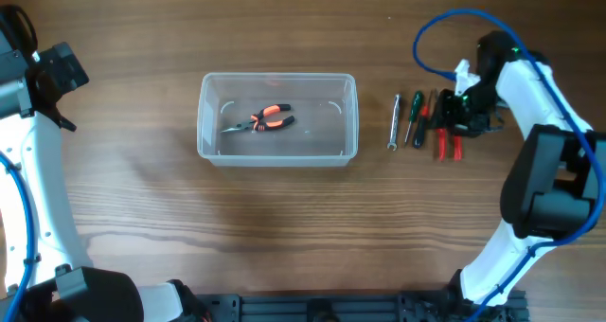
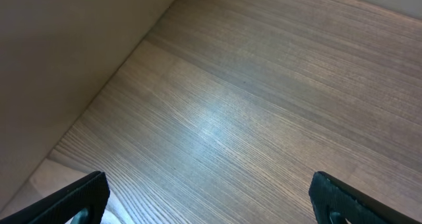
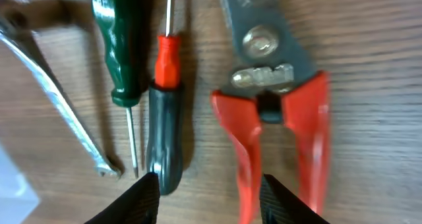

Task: Pack container
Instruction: 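Grasp the red pruning shears with the right gripper, then move the shears into the container and release them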

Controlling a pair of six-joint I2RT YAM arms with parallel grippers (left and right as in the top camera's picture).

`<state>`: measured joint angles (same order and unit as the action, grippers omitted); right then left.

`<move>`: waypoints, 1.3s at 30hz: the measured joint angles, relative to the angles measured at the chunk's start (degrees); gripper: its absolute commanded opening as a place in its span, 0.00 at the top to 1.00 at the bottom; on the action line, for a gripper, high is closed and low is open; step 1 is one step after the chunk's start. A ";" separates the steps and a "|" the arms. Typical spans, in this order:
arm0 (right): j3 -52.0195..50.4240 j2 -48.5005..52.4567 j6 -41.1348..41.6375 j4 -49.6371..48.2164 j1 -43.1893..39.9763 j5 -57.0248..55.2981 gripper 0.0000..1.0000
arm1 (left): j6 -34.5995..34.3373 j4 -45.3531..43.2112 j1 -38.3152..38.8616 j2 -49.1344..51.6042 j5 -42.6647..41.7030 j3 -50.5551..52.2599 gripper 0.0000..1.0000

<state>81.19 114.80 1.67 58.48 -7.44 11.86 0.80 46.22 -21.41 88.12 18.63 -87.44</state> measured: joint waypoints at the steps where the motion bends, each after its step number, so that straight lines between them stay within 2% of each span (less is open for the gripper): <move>1: -0.57 0.00 0.04 -0.66 0.57 -0.63 0.47 | 0.00 0.00 0.00 0.00 0.00 0.00 0.00; 11: -6.19 -0.04 3.45 -8.22 1.90 -5.79 0.43 | 0.00 0.00 0.00 0.00 -0.02 0.00 0.00; 13: -6.93 -0.48 3.50 -9.18 1.95 -5.92 0.59 | 0.00 -0.04 0.00 0.00 -0.02 0.00 0.00; 14: -7.45 -0.74 3.63 -9.73 1.95 -6.34 0.61 | 0.00 0.02 0.00 0.00 -0.02 0.00 0.00; 16: -8.09 -1.05 3.89 -10.58 1.88 -6.80 0.91 | 0.00 0.00 0.00 0.00 -0.02 0.00 0.00; 17: -8.31 -1.14 3.96 -10.95 1.84 -6.99 0.96 | 0.00 0.00 0.00 0.00 0.00 0.00 0.00; 23: -8.41 -1.25 4.79 -11.21 1.73 -7.13 0.96 | 0.00 -0.02 0.00 0.00 -0.02 0.00 0.00; 26: -5.62 -1.27 4.76 -4.00 1.75 -7.17 0.96 | 0.00 0.04 0.00 0.00 0.00 0.00 0.00; 28: 2.54 -2.43 4.85 3.19 2.29 -7.17 0.96 | 0.00 0.02 0.00 0.00 -0.02 0.00 0.00; 31: 15.47 -7.93 3.02 5.46 4.94 -6.36 0.96 | 0.00 0.02 0.00 0.00 0.00 0.00 0.00; 33: 23.82 -13.40 -0.28 4.17 9.51 -4.70 0.96 | 0.00 -0.02 0.00 0.00 0.00 0.00 0.00; 35: 30.14 -19.58 -6.10 1.90 18.08 -1.95 0.96 | 0.00 0.00 0.00 0.00 0.00 0.00 0.00; 39: 32.54 -24.55 -18.78 0.24 34.14 3.13 0.96 | 0.00 0.00 0.00 0.00 0.00 0.00 0.00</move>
<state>113.73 90.26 -17.10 58.72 26.70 14.98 0.80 46.22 -21.41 88.12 18.63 -87.44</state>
